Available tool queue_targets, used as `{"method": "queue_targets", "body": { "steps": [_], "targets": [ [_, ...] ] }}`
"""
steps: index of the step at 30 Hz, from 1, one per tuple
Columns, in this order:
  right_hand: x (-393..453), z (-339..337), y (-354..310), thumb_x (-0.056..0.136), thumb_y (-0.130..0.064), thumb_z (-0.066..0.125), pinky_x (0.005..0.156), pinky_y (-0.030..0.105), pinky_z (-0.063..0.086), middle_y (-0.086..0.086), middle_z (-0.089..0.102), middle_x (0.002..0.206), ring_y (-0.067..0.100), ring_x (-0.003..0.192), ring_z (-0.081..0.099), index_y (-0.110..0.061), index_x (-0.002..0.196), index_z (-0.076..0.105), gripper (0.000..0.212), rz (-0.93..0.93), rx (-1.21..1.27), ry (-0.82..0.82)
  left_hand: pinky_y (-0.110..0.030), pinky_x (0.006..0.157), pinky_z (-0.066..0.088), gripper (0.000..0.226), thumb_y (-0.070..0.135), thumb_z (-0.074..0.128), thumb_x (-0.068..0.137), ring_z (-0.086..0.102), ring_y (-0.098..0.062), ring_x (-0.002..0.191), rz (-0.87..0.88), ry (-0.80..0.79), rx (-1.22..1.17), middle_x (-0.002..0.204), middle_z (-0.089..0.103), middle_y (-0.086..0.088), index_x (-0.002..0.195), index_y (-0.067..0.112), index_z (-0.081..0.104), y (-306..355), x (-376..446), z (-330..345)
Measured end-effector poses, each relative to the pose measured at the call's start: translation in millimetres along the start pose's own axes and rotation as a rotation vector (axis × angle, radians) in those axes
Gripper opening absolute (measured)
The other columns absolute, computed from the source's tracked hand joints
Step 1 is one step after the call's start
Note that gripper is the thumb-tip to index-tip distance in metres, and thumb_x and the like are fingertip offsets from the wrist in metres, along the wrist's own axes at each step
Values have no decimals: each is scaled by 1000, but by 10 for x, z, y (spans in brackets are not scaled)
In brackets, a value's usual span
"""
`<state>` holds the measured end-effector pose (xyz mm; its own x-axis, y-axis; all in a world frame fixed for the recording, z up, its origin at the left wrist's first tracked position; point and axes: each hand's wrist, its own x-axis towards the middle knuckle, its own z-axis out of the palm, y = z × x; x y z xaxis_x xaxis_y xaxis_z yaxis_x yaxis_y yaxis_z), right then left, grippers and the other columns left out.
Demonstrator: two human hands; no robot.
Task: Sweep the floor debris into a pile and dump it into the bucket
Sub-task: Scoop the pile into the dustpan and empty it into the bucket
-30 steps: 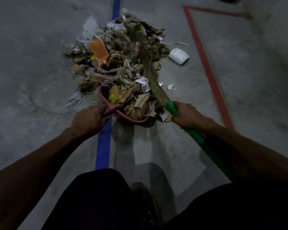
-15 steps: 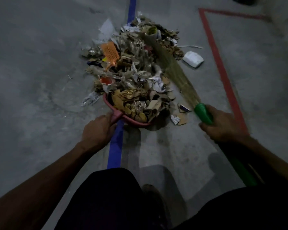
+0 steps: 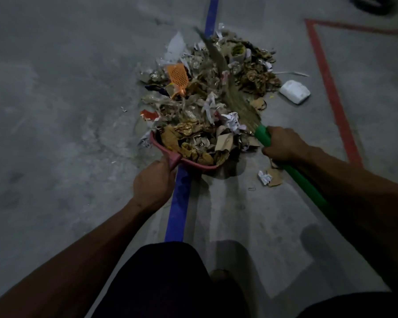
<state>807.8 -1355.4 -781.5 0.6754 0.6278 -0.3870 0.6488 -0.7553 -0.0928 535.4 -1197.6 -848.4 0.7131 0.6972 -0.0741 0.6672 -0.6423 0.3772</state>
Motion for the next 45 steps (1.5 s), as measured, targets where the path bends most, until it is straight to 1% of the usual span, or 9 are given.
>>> {"method": "queue_targets", "body": {
  "steps": [8, 15, 23, 27, 30, 34, 37, 40, 45],
  "targets": [
    [-295, 174, 74, 84, -20, 64, 66, 32, 46, 13, 59, 94, 29, 73, 57, -12, 116, 51, 35, -55, -5, 10, -30, 66, 34, 28, 32, 49, 97, 60, -27, 88, 61, -36, 7, 104, 63, -11, 118, 14, 54, 75, 303, -102],
    [-566, 184, 137, 87, -24, 62, 60, 35, 54, 12, 64, 101, 25, 66, 62, -20, 134, 44, 50, 10, 110, 65, -29, 67, 34, 27, 30, 49, 98, 55, -22, 86, 44, -40, -49, 108, 61, -11, 118, 12, 51, 163, 355, -104],
    [-134, -164, 99, 85, -26, 64, 74, 45, 58, 14, 65, 115, 36, 77, 68, -22, 142, 40, 62, -22, 157, 241, -30, 62, 37, 30, 34, 46, 97, 49, -18, 76, -28, -7, -26, 102, 61, -8, 121, 16, 50, 5, 273, -5],
    [475, -323, -148, 85, -20, 64, 52, 36, 57, 14, 61, 107, 30, 61, 68, -17, 136, 45, 55, -42, 227, 196, -31, 63, 39, 30, 35, 47, 97, 60, -26, 86, -35, 14, 0, 105, 62, -8, 122, 18, 50, -10, 411, -17],
    [901, -427, -288, 83, -16, 67, 62, 36, 53, 21, 62, 105, 34, 79, 65, -7, 122, 52, 43, -41, 175, 166, -31, 64, 40, 32, 36, 46, 97, 62, -29, 87, -42, 16, 16, 106, 62, -9, 124, 18, 50, -3, 494, -9],
    [1182, -533, -389, 86, -5, 67, 34, 24, 47, 14, 57, 89, 24, 61, 63, -1, 124, 51, 41, 30, 188, 12, -31, 63, 37, 30, 36, 48, 96, 59, -27, 83, -63, 20, 24, 103, 62, -8, 121, 18, 50, 4, 597, -8],
    [1184, -580, -341, 87, -5, 67, 45, 31, 54, 20, 61, 96, 26, 59, 65, 2, 133, 47, 51, -9, 83, -51, -30, 63, 35, 30, 35, 53, 94, 51, -21, 75, -73, 44, -14, 99, 64, -7, 120, 20, 53, 20, 663, -37],
    [1054, -601, -244, 87, -5, 65, 36, 24, 49, 14, 57, 85, 23, 55, 63, 0, 133, 48, 49, -52, 34, -71, -28, 64, 33, 30, 33, 54, 94, 55, -21, 79, -49, 60, -61, 99, 63, -5, 121, 20, 54, 48, 756, -52],
    [765, -507, -193, 88, -15, 68, 34, 19, 43, 20, 62, 104, 23, 57, 62, -1, 132, 48, 50, -140, -2, -100, -31, 67, 36, 29, 36, 54, 94, 60, -26, 90, -35, 21, -22, 103, 63, -8, 113, 14, 57, 188, 964, -55]
  ]
}}
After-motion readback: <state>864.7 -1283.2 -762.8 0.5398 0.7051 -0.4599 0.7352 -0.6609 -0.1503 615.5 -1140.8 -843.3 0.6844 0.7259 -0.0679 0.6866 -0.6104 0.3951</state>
